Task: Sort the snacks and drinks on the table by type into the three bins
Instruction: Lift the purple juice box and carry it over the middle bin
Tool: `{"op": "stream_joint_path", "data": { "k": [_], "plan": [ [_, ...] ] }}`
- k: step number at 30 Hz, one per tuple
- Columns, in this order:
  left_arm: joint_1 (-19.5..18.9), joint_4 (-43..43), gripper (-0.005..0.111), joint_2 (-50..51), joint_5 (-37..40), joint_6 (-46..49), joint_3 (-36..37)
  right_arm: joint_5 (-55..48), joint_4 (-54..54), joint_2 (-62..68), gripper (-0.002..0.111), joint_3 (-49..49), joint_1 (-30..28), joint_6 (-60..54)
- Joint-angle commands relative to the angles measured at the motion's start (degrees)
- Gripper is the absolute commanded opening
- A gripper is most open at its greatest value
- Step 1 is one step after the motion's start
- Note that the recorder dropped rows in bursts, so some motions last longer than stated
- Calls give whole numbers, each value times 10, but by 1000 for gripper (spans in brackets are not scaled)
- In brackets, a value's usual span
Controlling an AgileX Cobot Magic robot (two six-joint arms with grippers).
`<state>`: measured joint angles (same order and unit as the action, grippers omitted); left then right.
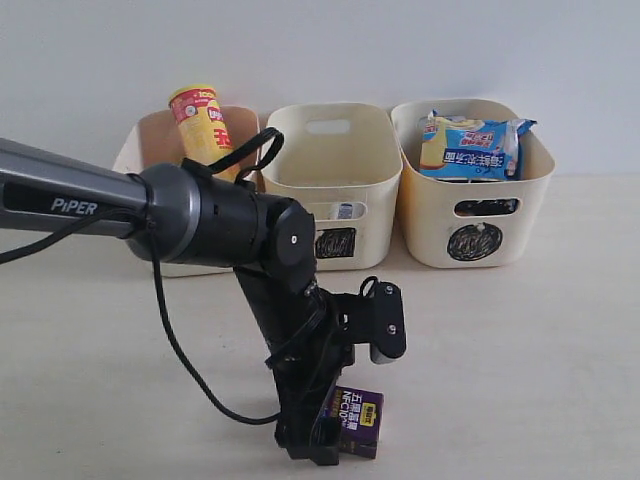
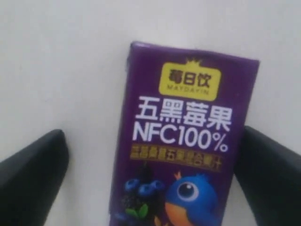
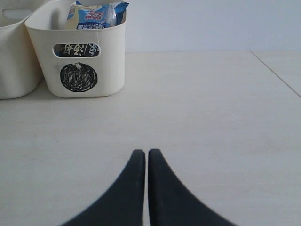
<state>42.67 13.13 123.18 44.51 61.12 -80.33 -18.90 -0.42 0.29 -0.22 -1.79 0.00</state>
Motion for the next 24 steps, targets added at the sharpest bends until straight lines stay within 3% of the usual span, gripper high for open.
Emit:
{"op": "stream_joint_path", "data": {
  "k": [1,2,3,15,19,24],
  "plan": [
    [5,-18,40,10,-13,1,3,5,-2,-3,0,2,1,0],
    [5,-23,16,6,-13,1,3,5,-2,-3,0,2,1,0],
    [5,-33,6,3,-11,8,3,5,-2,-3,0,2,1,0],
    [5,-39,4,-91,-18,-148,-59,5,-2,-3,0,2,1,0],
    [-1,-39,4,-122,-100,-260,-97,5,-2,-3,0,2,1,0],
    [-8,-40,4,-119,-207,-283,-149,5,-2,-3,0,2,1,0]
  ]
}}
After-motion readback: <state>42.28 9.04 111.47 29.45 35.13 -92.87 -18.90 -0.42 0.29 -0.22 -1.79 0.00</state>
